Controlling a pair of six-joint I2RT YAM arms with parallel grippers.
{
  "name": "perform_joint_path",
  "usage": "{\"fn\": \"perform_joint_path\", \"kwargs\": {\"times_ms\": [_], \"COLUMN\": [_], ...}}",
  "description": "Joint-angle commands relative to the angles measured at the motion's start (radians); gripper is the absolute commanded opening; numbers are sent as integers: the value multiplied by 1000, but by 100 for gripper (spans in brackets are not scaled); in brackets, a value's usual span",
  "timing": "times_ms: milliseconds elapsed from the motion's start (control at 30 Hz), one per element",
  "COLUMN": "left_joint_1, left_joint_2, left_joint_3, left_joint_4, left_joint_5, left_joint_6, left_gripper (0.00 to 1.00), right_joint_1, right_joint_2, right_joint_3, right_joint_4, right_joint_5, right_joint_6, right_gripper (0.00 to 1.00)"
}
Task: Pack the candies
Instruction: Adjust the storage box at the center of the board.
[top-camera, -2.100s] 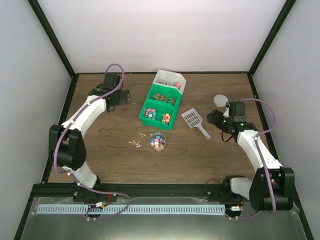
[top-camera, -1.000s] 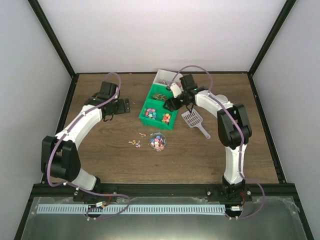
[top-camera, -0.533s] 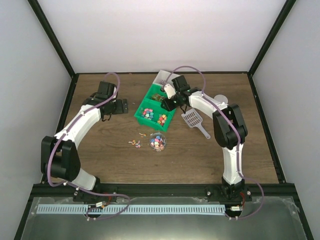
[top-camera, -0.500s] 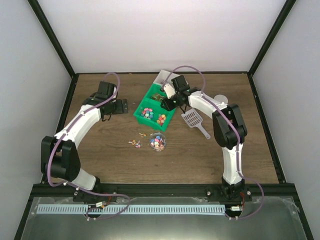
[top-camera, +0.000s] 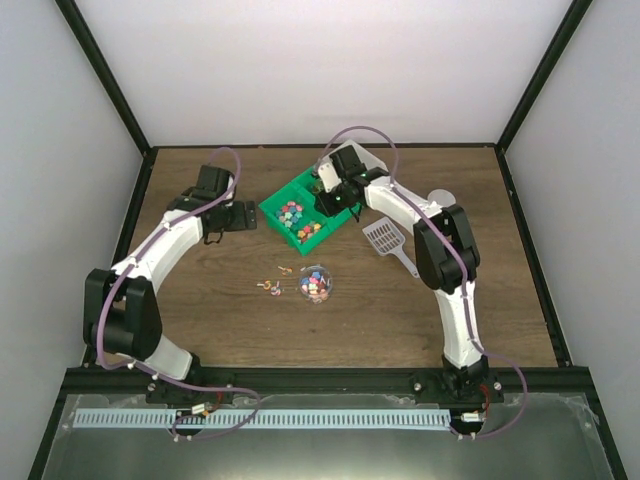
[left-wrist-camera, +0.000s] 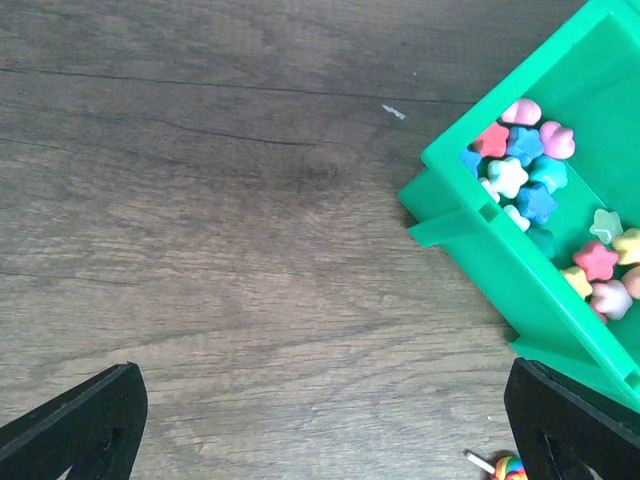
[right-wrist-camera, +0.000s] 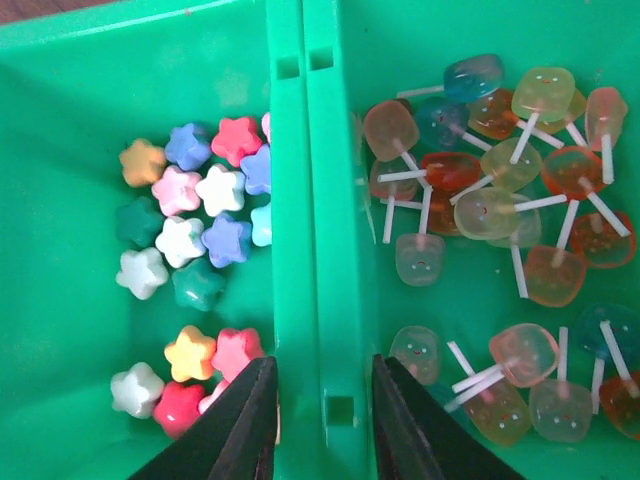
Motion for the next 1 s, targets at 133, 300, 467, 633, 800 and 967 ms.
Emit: {"fn": "perform_joint_path", "kwargs": {"times_ms": [133, 300, 467, 633, 800, 967], "left_joint_1": [7, 8, 8, 9, 7, 7], "left_joint_2": [10, 6, 5, 21, 42, 43], "left_joint_3": [-15, -10, -13, -13, -17, -39], "left_joint_4": [16, 0, -4, 4, 22, 35], "left_joint_5": [6, 10, 10, 27, 67, 81], "left_joint_6": [8, 6, 4, -8, -27, -27], "left_gripper": [100, 100, 100, 100, 100, 100], "right_joint_1": [21, 21, 21, 21, 18, 18], "right_joint_2": [106, 141, 153, 186, 214, 224], "right_joint_3": [123, 197, 218, 277, 304, 303], "right_joint_4": [-92, -105, -121, -203, -223, -213], "right_joint_5": [114, 110, 161, 184, 169, 96], "right_joint_6": [87, 155, 318, 535, 694, 824], "right_gripper": [36, 16, 2, 1, 1, 1]}}
